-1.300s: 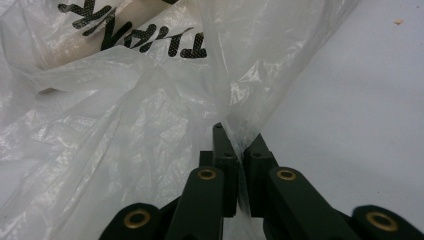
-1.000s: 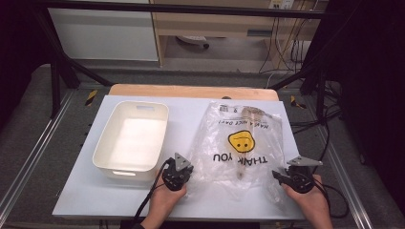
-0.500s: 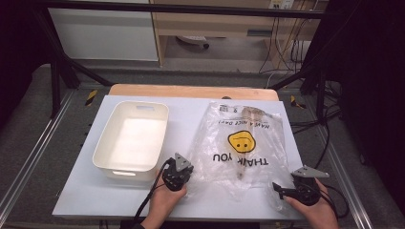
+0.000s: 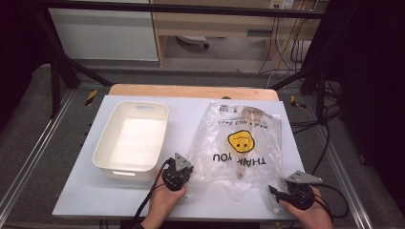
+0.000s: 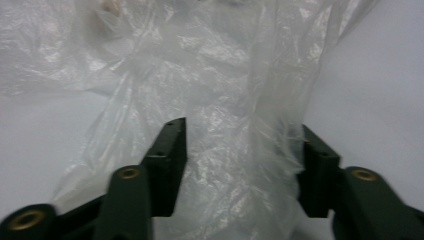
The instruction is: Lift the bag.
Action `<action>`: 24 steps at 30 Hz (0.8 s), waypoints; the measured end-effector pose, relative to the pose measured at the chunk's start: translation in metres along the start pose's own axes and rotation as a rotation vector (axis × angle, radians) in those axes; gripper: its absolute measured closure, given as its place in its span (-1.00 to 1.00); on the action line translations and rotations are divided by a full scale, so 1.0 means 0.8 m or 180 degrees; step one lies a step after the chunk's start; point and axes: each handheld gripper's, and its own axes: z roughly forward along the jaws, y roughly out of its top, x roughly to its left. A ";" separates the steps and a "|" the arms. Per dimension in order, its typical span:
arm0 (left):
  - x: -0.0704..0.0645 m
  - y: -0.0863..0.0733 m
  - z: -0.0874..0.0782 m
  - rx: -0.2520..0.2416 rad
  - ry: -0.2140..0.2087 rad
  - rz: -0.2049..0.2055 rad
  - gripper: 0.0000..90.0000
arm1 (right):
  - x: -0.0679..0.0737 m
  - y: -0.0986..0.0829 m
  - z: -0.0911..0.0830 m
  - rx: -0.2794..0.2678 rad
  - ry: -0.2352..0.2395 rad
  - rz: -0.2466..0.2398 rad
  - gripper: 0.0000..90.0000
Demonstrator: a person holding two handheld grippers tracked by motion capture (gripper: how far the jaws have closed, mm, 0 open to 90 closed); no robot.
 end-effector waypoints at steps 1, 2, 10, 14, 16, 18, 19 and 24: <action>0.000 0.000 0.000 0.0001 0.0002 -0.0002 1.00 | 0.001 0.001 0.000 0.0003 0.0025 -0.0012 0.35; 0.000 0.000 0.000 0.0001 -0.0001 -0.0001 1.00 | 0.002 0.003 0.001 0.0003 0.0047 -0.0040 0.45; 0.000 0.000 0.000 -0.0003 -0.0005 -0.0005 1.00 | 0.007 0.010 0.007 0.0025 0.0138 -0.0150 0.98; 0.001 0.000 0.000 -0.0005 -0.0018 -0.0016 1.00 | 0.007 0.013 0.007 0.0033 0.0152 -0.0205 1.00; 0.001 0.000 0.000 -0.0007 -0.0029 -0.0012 1.00 | 0.006 0.013 0.007 -0.0004 0.0165 -0.0177 1.00; 0.001 0.000 0.000 -0.0009 -0.0049 0.0004 1.00 | 0.005 0.014 0.006 -0.0035 0.0189 -0.0163 1.00; 0.001 0.000 -0.001 -0.0010 -0.0062 0.0010 1.00 | 0.005 0.015 0.005 -0.0052 0.0202 -0.0139 1.00; 0.002 0.000 -0.002 -0.0007 -0.0117 0.0020 1.00 | 0.006 0.020 0.000 -0.0116 0.0267 -0.0135 1.00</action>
